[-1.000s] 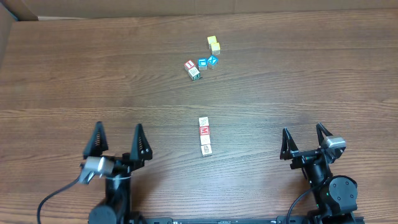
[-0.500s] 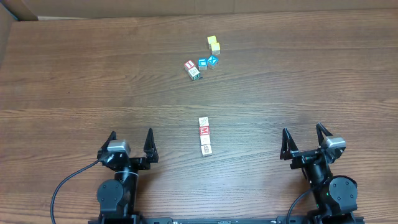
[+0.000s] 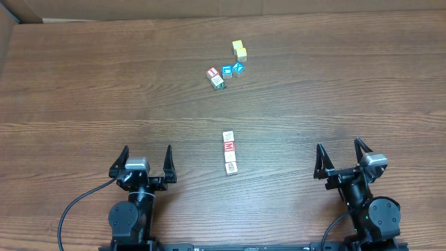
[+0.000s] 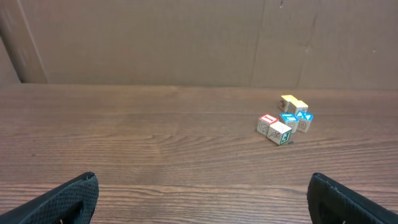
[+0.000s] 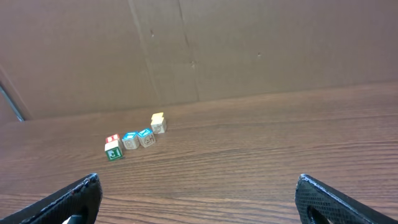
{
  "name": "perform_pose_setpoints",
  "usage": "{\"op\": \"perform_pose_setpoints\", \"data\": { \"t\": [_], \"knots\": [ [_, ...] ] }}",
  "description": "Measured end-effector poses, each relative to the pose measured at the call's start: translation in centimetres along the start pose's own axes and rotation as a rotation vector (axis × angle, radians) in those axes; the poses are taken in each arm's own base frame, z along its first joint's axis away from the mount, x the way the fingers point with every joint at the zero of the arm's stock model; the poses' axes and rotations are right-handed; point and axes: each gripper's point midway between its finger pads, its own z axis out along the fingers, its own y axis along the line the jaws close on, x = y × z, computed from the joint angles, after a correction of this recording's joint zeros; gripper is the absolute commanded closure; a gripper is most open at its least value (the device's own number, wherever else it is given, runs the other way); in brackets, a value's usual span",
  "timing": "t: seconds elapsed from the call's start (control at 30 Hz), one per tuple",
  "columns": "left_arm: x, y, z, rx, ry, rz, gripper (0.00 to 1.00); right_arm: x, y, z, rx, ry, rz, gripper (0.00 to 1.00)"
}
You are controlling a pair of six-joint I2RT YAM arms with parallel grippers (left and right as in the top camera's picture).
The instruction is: Flip 4 blocks
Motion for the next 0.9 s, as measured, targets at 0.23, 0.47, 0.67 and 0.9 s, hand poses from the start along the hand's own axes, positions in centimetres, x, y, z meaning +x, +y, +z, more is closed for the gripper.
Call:
{"op": "perform_pose_setpoints", "data": {
  "t": [0.23,0.47,0.67,0.9],
  "knots": [
    [0.00,-0.01,0.00,0.000,0.000,0.014,0.00,0.00,0.01,0.00,0.000,0.000,0.000,0.00],
    [0.00,0.00,0.00,0.000,0.000,0.017,0.00,0.00,0.01,0.00,0.000,0.000,0.000,0.00],
    [0.00,0.00,0.00,0.000,0.000,0.017,0.00,0.01,0.00,0.00,0.000,0.000,0.000,0.00],
    [0.00,0.00,0.00,0.000,0.000,0.017,0.00,0.00,0.01,0.00,0.000,0.000,0.000,0.00]
  ]
}}
